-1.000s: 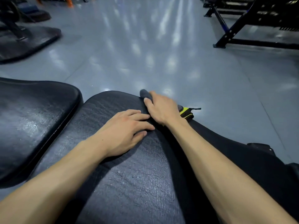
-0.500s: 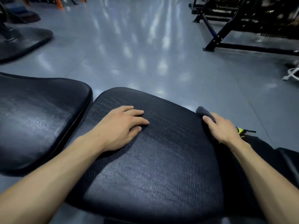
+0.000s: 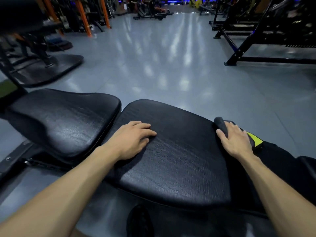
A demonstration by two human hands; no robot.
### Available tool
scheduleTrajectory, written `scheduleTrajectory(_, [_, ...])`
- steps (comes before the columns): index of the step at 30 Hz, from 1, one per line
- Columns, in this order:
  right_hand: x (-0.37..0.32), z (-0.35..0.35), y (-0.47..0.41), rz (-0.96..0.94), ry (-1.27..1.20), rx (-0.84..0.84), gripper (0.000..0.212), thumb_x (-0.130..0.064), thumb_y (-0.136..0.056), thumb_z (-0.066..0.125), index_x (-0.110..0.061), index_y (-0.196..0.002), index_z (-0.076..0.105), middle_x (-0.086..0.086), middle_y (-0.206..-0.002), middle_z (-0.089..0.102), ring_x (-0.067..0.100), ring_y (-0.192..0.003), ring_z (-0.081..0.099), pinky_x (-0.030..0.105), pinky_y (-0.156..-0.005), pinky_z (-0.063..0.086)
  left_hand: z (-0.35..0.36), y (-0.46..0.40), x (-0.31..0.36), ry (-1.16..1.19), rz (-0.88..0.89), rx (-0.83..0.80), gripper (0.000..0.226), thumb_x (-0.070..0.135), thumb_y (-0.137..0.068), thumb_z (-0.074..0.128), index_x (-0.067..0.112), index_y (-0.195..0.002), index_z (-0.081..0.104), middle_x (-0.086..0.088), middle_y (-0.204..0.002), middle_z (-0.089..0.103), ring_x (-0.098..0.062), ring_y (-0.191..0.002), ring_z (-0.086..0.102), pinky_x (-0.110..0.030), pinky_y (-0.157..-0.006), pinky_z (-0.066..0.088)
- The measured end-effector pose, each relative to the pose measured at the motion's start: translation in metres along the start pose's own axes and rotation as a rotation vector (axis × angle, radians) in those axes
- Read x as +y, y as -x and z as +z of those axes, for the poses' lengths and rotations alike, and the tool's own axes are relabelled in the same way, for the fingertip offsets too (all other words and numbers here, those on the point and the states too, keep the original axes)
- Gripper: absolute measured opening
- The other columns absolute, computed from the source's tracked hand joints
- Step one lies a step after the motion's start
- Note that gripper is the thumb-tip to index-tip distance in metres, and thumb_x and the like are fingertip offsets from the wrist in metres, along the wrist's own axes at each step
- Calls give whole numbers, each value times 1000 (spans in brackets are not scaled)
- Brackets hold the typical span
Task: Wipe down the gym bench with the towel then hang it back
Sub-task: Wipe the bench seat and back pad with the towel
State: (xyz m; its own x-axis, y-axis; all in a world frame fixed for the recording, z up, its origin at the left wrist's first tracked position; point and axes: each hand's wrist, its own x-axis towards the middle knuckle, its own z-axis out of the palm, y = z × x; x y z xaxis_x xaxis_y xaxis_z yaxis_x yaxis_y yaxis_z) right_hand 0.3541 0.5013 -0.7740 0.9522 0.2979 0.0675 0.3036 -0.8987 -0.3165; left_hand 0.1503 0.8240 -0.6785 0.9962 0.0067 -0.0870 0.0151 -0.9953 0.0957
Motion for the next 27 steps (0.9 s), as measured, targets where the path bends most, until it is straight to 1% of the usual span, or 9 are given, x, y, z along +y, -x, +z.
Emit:
scheduleTrajectory(4, [0,-5,-2,13,-10,-17,53,-42,-106,41,-12,-149,43,15,-147,54,34,-136,47,47,-112,27,-18,34,-10,-29,-59,-102,38,41,-103,45,48,-141,51,12,-160,36,-19,-146,32,-43,-116,34])
scheduleTrajectory(7, [-1,-5,-4,8,0,-29,48,-43,-104,40,-14,-141,49,16,-138,60,36,-128,52,47,-106,31,-26,51,-15,-16,-63,-157,39,41,-103,48,50,-140,50,13,-160,34,-16,-146,29,-40,-118,32])
scheduleTrajectory(12, [-6,-6,-28,32,3,-101,45,-43,-105,35,-11,-128,55,20,-130,64,40,-120,58,47,-100,41,-14,54,-22,11,-24,43,31,40,-103,47,49,-131,58,22,-144,47,-12,-131,39,-36,-110,37])
scheduleTrajectory(15, [-24,-4,-54,72,2,-163,47,-44,-106,31,-13,-132,54,21,-132,63,41,-121,58,46,-95,42,-13,41,-35,-24,63,115,27,40,-102,48,46,-125,62,22,-130,53,-13,-117,48,-36,-101,41])
scheduleTrajectory(18, [-64,4,-85,12,8,-209,47,-46,-107,30,-16,-131,57,19,-132,65,39,-120,60,44,-97,45,-17,30,-55,-19,166,129,26,37,-101,51,43,-123,63,21,-125,56,-11,-112,53,-34,-97,43])
scheduleTrajectory(20, [-103,12,-108,-76,6,-234,45,-46,-107,30,-20,-130,59,16,-129,67,36,-115,61,42,-92,44,-17,24,-69,3,205,162,25,38,-101,51,42,-122,64,21,-124,56,-10,-113,53,-34,-99,43])
scheduleTrajectory(22, [-151,20,-125,-166,-20,-253,43,-46,-106,32,-24,-129,61,14,-127,68,34,-110,60,41,-86,42,-13,23,-80,23,204,184,25,38,-101,49,40,-120,65,20,-124,59,-10,-114,55,-36,-101,43])
scheduleTrajectory(24, [-197,24,-137,-240,-62,-255,43,-47,-105,35,-24,-129,62,15,-128,68,37,-114,61,39,-85,42,-13,22,-86,36,197,210,26,34,-98,52,37,-118,68,17,-124,62,-12,-113,58,-36,-102,43])
scheduleTrajectory(27, [-246,28,-140,-307,-74,-286,41,-48,-104,37,-23,-124,64,15,-130,68,37,-119,60,42,-91,46,-14,24,-94,58,187,276,22,27,-96,60,31,-112,73,13,-120,67,-15,-112,62,-40,-103,44])
